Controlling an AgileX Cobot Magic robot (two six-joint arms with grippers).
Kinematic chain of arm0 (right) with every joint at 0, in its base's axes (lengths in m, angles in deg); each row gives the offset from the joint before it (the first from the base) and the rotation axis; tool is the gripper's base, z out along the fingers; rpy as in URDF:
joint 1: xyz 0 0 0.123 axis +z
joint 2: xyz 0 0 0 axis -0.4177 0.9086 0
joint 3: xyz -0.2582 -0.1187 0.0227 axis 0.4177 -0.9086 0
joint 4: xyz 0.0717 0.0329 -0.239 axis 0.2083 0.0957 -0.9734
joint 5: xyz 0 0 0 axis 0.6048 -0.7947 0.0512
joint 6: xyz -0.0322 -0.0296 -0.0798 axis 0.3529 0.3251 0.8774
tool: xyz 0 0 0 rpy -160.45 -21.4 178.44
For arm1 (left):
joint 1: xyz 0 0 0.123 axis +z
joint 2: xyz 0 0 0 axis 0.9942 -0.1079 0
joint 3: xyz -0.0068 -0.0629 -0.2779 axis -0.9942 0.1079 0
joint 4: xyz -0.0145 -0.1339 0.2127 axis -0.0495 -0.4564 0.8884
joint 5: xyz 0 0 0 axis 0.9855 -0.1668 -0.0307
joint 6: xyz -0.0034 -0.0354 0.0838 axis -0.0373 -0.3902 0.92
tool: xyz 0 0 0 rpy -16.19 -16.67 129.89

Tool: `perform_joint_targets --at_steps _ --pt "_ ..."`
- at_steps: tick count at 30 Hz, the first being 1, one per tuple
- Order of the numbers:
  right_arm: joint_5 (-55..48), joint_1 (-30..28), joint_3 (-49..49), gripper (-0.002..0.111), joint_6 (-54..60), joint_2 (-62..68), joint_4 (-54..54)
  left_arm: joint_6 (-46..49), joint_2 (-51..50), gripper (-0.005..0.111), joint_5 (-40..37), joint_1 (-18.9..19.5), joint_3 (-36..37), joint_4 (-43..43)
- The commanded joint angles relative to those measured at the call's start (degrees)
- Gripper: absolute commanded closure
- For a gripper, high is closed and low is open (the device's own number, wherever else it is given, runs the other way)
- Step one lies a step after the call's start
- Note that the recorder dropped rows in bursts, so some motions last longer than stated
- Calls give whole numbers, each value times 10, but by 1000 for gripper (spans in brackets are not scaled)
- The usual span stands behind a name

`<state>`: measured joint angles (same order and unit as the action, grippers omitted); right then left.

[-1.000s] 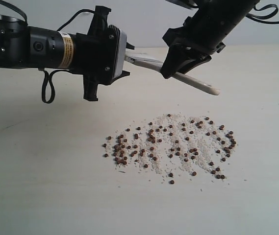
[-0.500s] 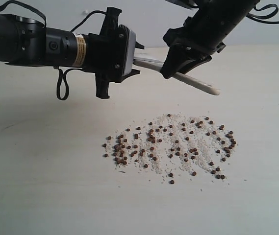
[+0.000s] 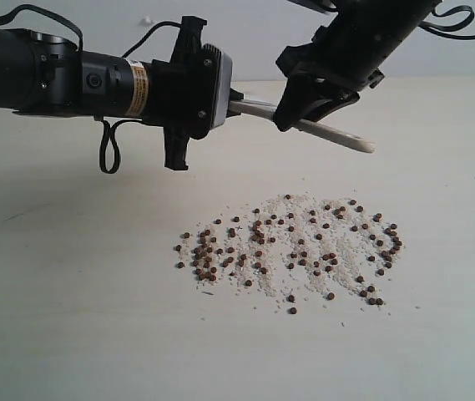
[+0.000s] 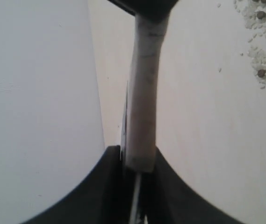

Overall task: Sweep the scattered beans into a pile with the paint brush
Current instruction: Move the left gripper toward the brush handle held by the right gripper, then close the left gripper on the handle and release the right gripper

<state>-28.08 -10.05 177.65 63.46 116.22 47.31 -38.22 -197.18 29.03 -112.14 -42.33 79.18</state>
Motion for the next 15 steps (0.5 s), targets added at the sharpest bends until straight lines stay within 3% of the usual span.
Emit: perform_joint_targets --at_steps 1,6,15 --pt "-4 0 4 77 -8 -2 18 -7 3 106 -11 -3 -4 -20" --pt "-4 0 4 62 -10 -14 21 -7 3 107 -11 -3 -4 -19" --pt "19 0 4 53 -7 -58 9 -7 5 107 -20 -3 -4 -14"
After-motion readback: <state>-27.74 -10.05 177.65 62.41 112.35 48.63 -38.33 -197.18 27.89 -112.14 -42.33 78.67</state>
